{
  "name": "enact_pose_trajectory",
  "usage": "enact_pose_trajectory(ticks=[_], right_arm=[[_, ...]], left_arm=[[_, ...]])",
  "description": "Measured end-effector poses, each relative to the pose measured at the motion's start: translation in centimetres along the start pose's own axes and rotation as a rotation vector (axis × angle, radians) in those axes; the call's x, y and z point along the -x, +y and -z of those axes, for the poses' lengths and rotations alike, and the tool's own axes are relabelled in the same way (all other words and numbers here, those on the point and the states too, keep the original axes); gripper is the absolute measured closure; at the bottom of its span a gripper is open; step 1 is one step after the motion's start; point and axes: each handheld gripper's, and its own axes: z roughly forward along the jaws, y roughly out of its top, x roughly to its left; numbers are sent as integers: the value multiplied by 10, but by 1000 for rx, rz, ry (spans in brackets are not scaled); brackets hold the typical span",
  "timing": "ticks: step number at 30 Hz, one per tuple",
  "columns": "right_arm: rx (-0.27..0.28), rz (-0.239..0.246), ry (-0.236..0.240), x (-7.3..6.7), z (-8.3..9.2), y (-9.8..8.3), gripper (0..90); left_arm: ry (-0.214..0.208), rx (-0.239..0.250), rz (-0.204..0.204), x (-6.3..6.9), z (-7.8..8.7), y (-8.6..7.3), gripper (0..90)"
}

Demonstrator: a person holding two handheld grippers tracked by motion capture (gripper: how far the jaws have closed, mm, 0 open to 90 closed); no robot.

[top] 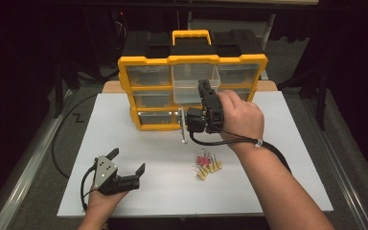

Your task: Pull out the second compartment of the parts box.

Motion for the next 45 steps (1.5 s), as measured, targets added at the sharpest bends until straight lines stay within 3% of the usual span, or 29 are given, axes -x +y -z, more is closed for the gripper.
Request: enact_pose_trajectory(ticks=[26, 36, 39, 45], right_arm=[[29, 12, -26, -7, 16, 4, 806], [29, 15, -18, -6, 16, 2, 802], [37, -1, -5, -5, 17, 2, 780], [40, 15, 0, -6, 22, 2, 739]], left_arm=[[-3, -4, -3, 0, -1, 0, 3], [-4, -7, -5, 0, -1, 0, 3], [-4, -7, -6, 0, -1, 0, 3], [-5, -10, -7, 0, -2, -1, 3]])
